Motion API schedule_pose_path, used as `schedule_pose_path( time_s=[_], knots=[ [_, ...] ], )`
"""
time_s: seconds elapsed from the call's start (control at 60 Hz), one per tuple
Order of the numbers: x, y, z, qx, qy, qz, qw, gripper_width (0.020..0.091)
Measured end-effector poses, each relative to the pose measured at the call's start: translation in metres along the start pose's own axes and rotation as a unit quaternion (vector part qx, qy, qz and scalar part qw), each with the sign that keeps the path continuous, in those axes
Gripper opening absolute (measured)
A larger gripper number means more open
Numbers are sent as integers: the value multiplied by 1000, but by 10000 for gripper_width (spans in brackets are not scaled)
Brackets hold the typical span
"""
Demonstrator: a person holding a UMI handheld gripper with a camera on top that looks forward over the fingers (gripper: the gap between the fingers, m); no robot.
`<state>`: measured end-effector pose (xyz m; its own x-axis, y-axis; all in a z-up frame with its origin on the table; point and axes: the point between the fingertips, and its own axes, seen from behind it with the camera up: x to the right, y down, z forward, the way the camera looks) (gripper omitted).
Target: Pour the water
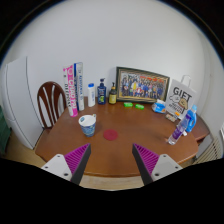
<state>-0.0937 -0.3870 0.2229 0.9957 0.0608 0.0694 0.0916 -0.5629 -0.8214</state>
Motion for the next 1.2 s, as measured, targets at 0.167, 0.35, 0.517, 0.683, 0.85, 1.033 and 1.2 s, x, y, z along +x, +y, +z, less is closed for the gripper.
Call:
schedule_pose_path(
  time_s=[0.167,0.35,0.517,0.683,0.85,1.033,1.2],
  knots=[
    [34,8,4,-3,16,16,1000,857],
    [100,23,14,8,29,17,999,856],
    [183,38,32,27,44,26,998,859],
    [271,46,63,49,46,28,997,863],
    [349,43,110,73,48,31,996,861],
    [404,39,176,91,33,57,994,851],
    [421,35,234,109,20,52,993,825]
  ],
)
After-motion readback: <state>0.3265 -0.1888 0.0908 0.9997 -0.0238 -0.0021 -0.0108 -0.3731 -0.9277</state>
